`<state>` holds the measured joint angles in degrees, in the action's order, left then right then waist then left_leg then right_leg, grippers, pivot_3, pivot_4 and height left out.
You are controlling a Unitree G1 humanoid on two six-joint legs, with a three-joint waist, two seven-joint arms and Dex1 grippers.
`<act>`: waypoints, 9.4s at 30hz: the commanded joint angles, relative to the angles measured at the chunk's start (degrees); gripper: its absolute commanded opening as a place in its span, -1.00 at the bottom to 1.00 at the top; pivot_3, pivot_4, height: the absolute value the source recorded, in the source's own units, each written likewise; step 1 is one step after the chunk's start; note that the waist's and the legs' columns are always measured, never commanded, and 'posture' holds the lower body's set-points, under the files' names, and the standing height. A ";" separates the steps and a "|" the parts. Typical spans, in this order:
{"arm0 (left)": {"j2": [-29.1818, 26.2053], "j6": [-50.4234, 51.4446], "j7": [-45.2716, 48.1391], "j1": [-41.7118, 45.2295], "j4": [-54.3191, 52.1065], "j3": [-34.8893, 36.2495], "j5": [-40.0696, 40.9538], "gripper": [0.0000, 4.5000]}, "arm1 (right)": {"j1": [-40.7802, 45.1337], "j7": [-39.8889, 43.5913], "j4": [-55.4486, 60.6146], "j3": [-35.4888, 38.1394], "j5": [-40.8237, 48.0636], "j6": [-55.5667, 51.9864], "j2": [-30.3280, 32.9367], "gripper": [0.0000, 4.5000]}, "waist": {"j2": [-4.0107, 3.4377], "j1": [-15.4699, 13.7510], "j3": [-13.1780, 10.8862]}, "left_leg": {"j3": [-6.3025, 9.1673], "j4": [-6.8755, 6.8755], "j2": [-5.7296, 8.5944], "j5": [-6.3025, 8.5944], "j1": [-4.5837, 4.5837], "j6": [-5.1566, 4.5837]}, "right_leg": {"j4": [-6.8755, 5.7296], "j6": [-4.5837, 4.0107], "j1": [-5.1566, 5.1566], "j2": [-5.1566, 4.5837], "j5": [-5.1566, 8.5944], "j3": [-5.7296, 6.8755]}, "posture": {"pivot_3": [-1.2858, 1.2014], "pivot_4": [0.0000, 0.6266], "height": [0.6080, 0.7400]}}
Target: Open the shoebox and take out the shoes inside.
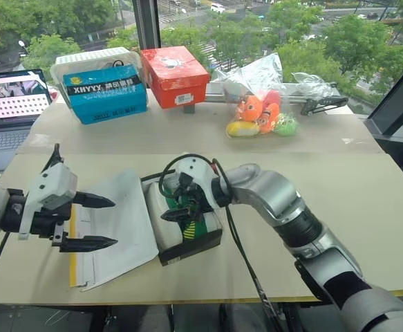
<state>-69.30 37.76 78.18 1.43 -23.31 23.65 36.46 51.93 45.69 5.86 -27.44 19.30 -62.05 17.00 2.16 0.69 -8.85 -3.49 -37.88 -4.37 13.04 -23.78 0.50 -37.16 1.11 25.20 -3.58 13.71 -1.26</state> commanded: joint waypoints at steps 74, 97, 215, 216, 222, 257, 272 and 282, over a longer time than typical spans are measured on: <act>-1.79 -3.79 -0.76 12.49 7.14 -6.86 -1.41 1.00 | 14.43 -0.39 -4.47 2.89 -8.22 7.31 0.13 0.97 | 0.13 0.33 0.58 | 0.00 0.61 -0.38 0.07 -0.35 0.24 | -0.08 -0.71 1.12 0.82 0.33 -0.56 | 0.03 -0.52 1.00; -0.52 -2.51 -3.25 7.74 3.86 -3.28 -0.32 1.00 | 5.55 6.58 -18.66 -3.48 -14.43 15.28 0.86 0.97 | 0.14 0.19 0.59 | 0.01 0.10 -0.43 0.11 -0.28 0.21 | -0.55 -0.71 1.03 0.89 0.33 -0.67 | 0.03 -0.52 1.00; 5.78 -2.24 3.80 34.90 16.74 -16.99 -0.20 1.00 | -0.66 14.99 9.17 21.31 5.82 14.25 32.06 0.05 | -0.20 0.03 0.22 | 0.02 -0.10 -0.29 0.11 0.01 0.19 | -0.92 -0.65 0.87 1.13 0.36 -1.43 | 0.03 -0.52 1.00; 5.85 -1.90 3.64 34.94 16.50 -16.68 0.15 1.00 | -0.09 14.86 8.99 20.83 6.05 14.07 31.14 -0.09 | -0.20 0.06 0.22 | 0.02 -0.11 -0.29 0.11 0.01 0.19 | -0.92 -0.65 0.87 1.13 0.36 -1.43 | 0.03 -0.52 1.00; 5.54 -1.01 2.38 34.10 15.40 -15.44 0.86 1.00 | -0.65 15.50 3.78 18.57 6.11 15.91 25.20 -0.96 | -0.19 0.15 0.22 | 0.06 -0.12 -0.29 0.11 -0.01 0.19 | -0.93 -0.65 0.89 1.15 0.36 -1.43 | 0.03 -0.52 1.00; 4.67 -1.02 2.23 34.54 15.23 -14.99 -0.25 1.00 | -12.39 10.77 -13.47 13.74 -10.55 29.28 13.47 -0.96 | -0.03 1.56 0.30 | 0.09 -0.20 -0.29 0.21 0.76 0.05 | -0.86 -0.56 -0.04 1.17 0.44 -1.48 | 0.03 -0.52 1.00; 4.28 -1.60 3.23 34.34 15.91 -14.82 -0.81 1.00 | 0.95 12.17 2.73 20.61 -2.16 15.53 19.58 -0.96 | -0.09 0.72 0.24 | 0.10 -0.19 -0.28 0.23 0.66 0.01 | -0.84 -0.55 0.07 1.18 0.47 -1.49 | 0.03 -0.52 1.00; 3.99 -1.45 2.86 33.93 15.44 -14.18 -0.65 1.00 | 7.32 13.67 -3.02 5.43 -11.87 30.22 12.93 0.09 | -0.08 -0.37 0.23 | 0.16 -0.21 -0.28 0.24 0.51 0.00 | -0.79 -0.53 0.07 1.19 0.48 -1.45 | 0.03 -0.52 1.00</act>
<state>-64.16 37.24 81.20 34.81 -6.88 7.69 35.81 56.42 58.50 4.77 -21.56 10.28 -37.50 28.79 2.08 0.32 -8.62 -3.34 -38.10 -4.65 13.28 -23.28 0.50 -37.95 0.58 25.28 -2.38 14.19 -2.71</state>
